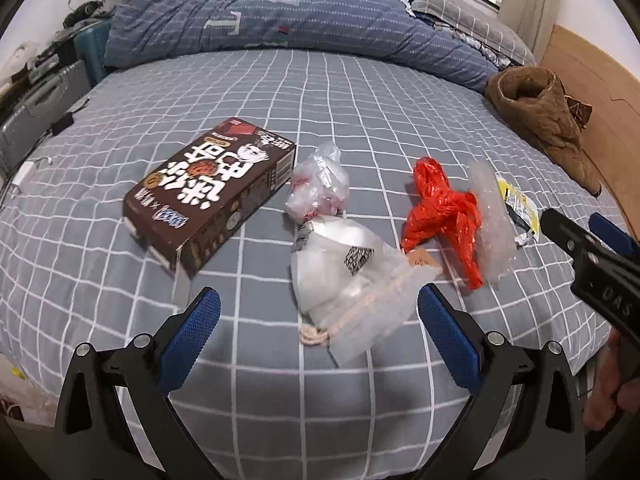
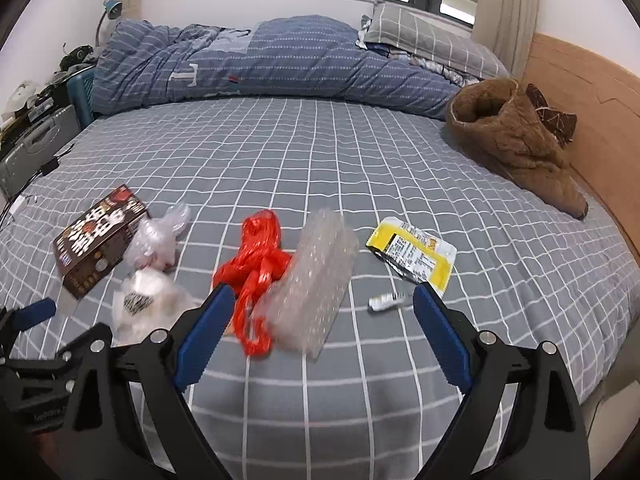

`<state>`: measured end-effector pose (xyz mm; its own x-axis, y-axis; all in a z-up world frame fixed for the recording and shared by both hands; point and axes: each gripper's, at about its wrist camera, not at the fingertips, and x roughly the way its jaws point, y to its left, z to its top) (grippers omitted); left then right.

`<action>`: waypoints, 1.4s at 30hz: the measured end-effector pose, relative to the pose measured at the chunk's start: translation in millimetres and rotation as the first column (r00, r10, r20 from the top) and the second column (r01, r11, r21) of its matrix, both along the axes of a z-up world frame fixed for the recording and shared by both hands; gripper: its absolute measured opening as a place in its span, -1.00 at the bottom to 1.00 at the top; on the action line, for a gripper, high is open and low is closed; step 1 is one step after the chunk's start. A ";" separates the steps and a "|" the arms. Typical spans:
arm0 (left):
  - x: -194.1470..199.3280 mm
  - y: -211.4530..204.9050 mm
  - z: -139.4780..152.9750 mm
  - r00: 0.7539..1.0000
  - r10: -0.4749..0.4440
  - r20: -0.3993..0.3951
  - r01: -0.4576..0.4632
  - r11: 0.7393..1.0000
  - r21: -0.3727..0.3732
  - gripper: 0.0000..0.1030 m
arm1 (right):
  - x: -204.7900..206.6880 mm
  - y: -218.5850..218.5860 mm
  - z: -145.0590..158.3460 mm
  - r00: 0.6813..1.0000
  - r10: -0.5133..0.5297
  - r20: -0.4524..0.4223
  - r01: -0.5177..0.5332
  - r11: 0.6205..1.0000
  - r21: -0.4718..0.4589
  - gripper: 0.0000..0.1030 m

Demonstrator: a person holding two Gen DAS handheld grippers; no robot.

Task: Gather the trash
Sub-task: 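Raise both open grippers from the bin back over the bed, then grasp the bubble wrap with the right gripper while the left grasps the white plastic bag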

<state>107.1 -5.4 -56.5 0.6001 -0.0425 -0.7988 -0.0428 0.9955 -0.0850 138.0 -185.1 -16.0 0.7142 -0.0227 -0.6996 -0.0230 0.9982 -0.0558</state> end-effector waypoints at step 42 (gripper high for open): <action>46.1 -11.8 -50.0 0.993 -0.062 -0.098 0.063 0.998 0.004 -0.21 | 85.1 -30.9 -70.6 0.967 0.029 -0.254 0.031 0.972 0.231 -0.71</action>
<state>153.2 -17.2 -106.5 0.5152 -0.0716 -0.8541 0.0117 0.9970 -0.0766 223.1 -216.0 -86.6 0.5125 0.1609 -0.8435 -0.0052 0.9828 0.1844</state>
